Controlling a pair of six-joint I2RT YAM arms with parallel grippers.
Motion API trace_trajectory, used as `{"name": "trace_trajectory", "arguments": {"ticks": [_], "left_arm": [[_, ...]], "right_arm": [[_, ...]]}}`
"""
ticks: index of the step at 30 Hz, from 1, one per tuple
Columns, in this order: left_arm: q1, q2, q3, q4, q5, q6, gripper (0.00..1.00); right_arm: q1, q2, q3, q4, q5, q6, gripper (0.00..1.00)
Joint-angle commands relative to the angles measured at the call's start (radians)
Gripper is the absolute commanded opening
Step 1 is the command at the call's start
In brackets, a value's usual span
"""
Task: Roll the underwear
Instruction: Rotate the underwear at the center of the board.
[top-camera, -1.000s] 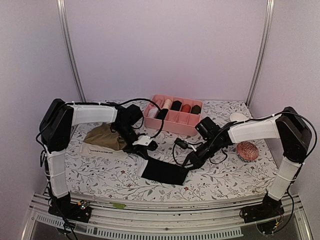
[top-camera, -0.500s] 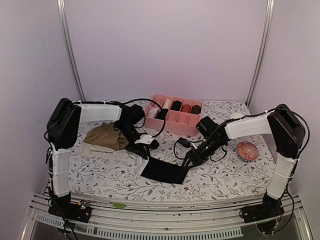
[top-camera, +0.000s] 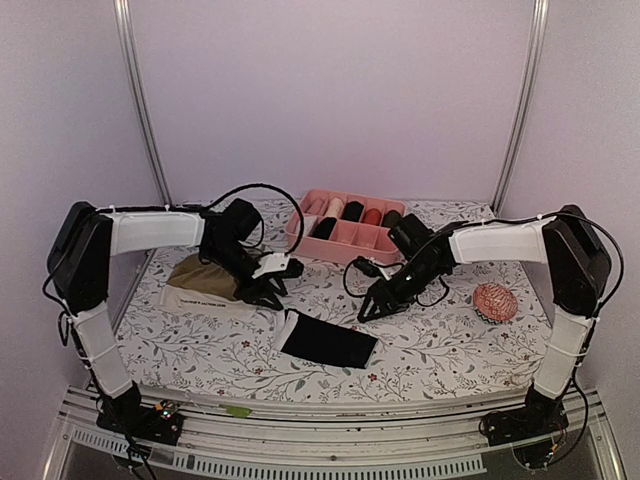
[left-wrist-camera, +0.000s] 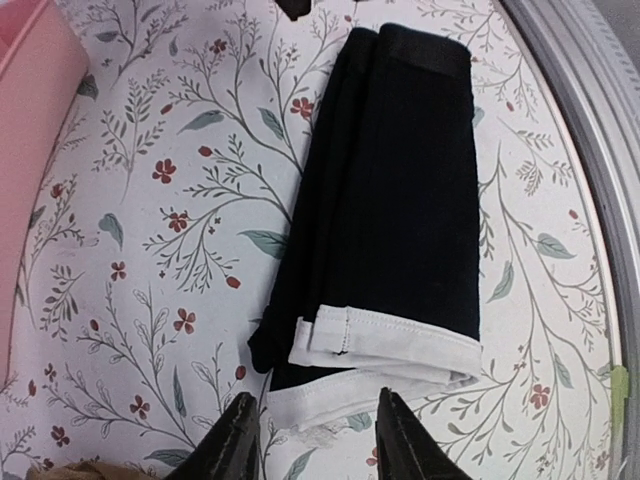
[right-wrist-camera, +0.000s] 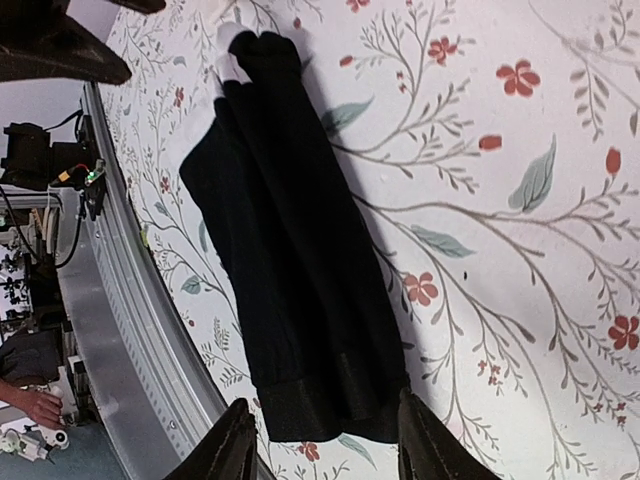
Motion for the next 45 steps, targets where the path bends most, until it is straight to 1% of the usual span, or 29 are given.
{"name": "trace_trajectory", "arguments": {"ticks": [1,2,3,4,5,8,11,14,19,24,28,30,31,32,34,36,38,40,42,43,45], "left_arm": [[-0.014,-0.105,-0.102,0.160,0.048,-0.185,0.40],[-0.019,-0.120,-0.120,0.177,0.060,-0.212,0.40],[-0.028,-0.130,-0.138,0.191,0.068,-0.241,0.40],[-0.041,-0.137,-0.156,0.203,0.069,-0.267,0.40],[-0.057,-0.141,-0.173,0.217,0.065,-0.288,0.40],[-0.113,-0.145,-0.227,0.277,0.001,-0.370,0.40],[-0.157,-0.144,-0.270,0.333,-0.068,-0.458,0.38],[-0.173,-0.134,-0.291,0.364,-0.118,-0.488,0.38],[-0.174,-0.052,-0.259,0.366,-0.234,-0.471,0.34],[-0.153,0.051,-0.180,0.374,-0.296,-0.414,0.25],[-0.124,0.153,-0.086,0.368,-0.327,-0.353,0.21],[-0.104,0.194,-0.036,0.366,-0.338,-0.321,0.21],[-0.096,0.212,0.004,0.361,-0.340,-0.302,0.21],[-0.088,0.226,0.036,0.345,-0.333,-0.285,0.22],[-0.071,0.231,0.085,0.304,-0.287,-0.254,0.28],[-0.052,0.202,0.098,0.272,-0.243,-0.235,0.35],[-0.029,0.153,0.086,0.240,-0.195,-0.228,0.39],[-0.007,0.103,0.049,0.223,-0.161,-0.231,0.40],[0.007,0.033,-0.001,0.216,-0.150,-0.231,0.40],[0.010,0.013,-0.031,0.215,-0.154,-0.232,0.39],[0.012,-0.015,-0.102,0.215,-0.161,-0.232,0.38]], "right_arm": [[0.014,0.001,0.060,0.000,-0.019,0.004,0.50],[0.023,0.013,0.066,0.000,-0.022,0.000,0.52],[0.030,0.029,0.073,-0.004,-0.021,-0.007,0.56],[0.042,0.048,0.081,-0.014,-0.022,-0.022,0.61],[0.046,0.066,0.084,-0.019,-0.018,-0.030,0.64],[0.051,0.105,0.076,-0.020,0.000,-0.050,0.65],[0.051,0.125,0.069,-0.017,0.038,-0.061,0.63],[0.052,0.147,0.065,-0.019,0.060,-0.066,0.57],[0.058,0.155,0.035,-0.010,0.085,-0.061,0.41],[0.080,0.143,0.002,0.017,0.074,-0.024,0.27],[0.118,0.127,-0.046,0.073,0.055,0.078,0.20],[0.140,0.118,-0.059,0.108,0.050,0.141,0.14],[0.149,0.112,-0.061,0.122,0.042,0.172,0.14],[0.154,0.103,-0.061,0.135,0.027,0.223,0.17],[0.153,0.062,-0.071,0.162,0.001,0.291,0.36],[0.138,0.001,-0.086,0.182,0.005,0.340,0.47],[0.101,-0.061,-0.105,0.198,0.001,0.372,0.49],[0.061,-0.112,-0.124,0.225,0.009,0.390,0.50],[0.033,-0.125,-0.124,0.228,0.029,0.392,0.50],[0.027,-0.116,-0.113,0.217,0.043,0.383,0.49],[0.026,-0.055,-0.063,0.160,0.073,0.335,0.43]]}}
